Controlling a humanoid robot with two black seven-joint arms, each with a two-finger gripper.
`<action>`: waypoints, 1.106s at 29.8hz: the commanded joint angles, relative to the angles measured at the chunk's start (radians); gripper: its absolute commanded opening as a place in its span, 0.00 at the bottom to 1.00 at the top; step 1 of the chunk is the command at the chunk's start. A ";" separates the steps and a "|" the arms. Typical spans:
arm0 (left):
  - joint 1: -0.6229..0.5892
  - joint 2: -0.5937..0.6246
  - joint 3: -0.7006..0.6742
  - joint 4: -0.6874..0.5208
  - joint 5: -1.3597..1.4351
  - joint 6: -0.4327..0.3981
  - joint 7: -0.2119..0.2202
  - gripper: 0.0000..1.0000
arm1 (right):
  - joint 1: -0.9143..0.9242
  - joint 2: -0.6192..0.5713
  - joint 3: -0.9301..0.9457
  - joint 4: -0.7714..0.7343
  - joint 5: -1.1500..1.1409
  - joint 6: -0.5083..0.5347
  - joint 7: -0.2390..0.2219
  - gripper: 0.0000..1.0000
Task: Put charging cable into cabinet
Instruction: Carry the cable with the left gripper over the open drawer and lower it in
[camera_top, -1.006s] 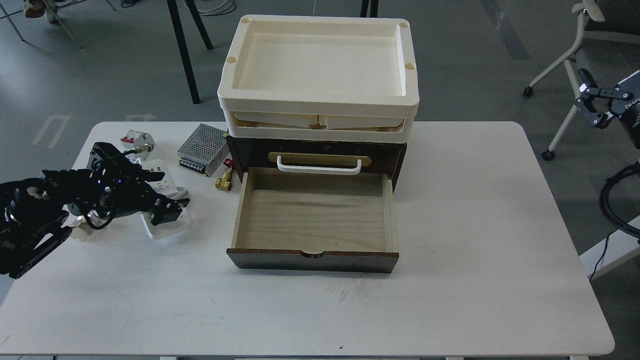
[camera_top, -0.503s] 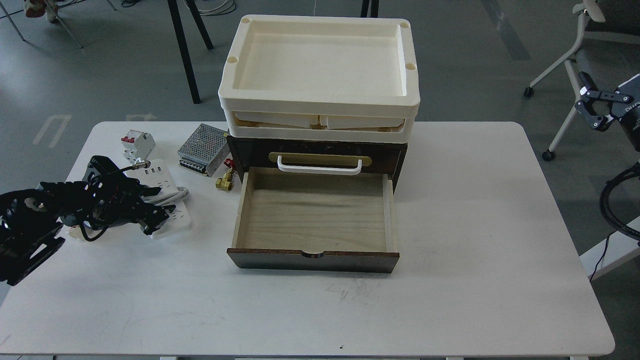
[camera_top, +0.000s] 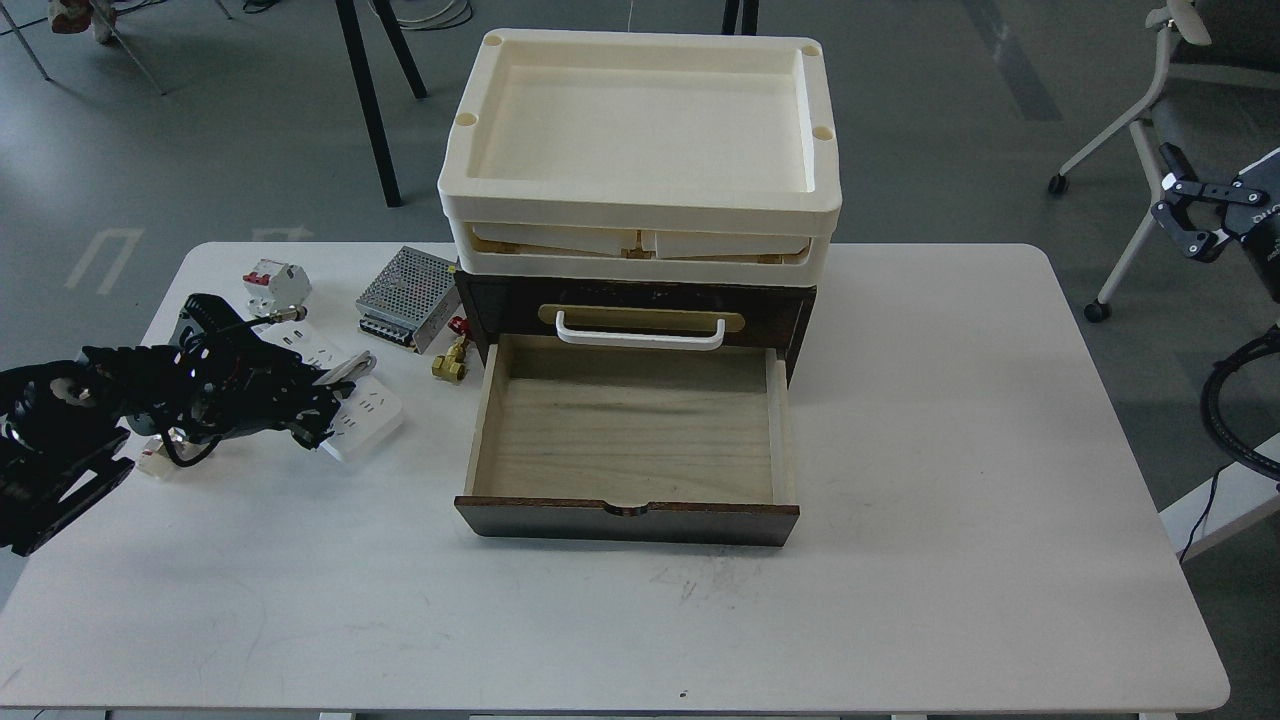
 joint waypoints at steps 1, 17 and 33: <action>-0.026 0.191 -0.019 -0.277 -0.163 -0.132 0.000 0.00 | 0.000 -0.005 0.002 -0.003 -0.001 0.000 0.001 1.00; -0.046 0.212 -0.154 -0.901 -1.072 -0.502 0.000 0.00 | -0.003 -0.002 0.000 -0.003 -0.001 -0.006 -0.001 1.00; 0.063 -0.110 -0.149 -0.502 -1.066 -0.438 0.000 0.00 | -0.030 0.004 0.000 -0.010 -0.001 -0.003 -0.001 1.00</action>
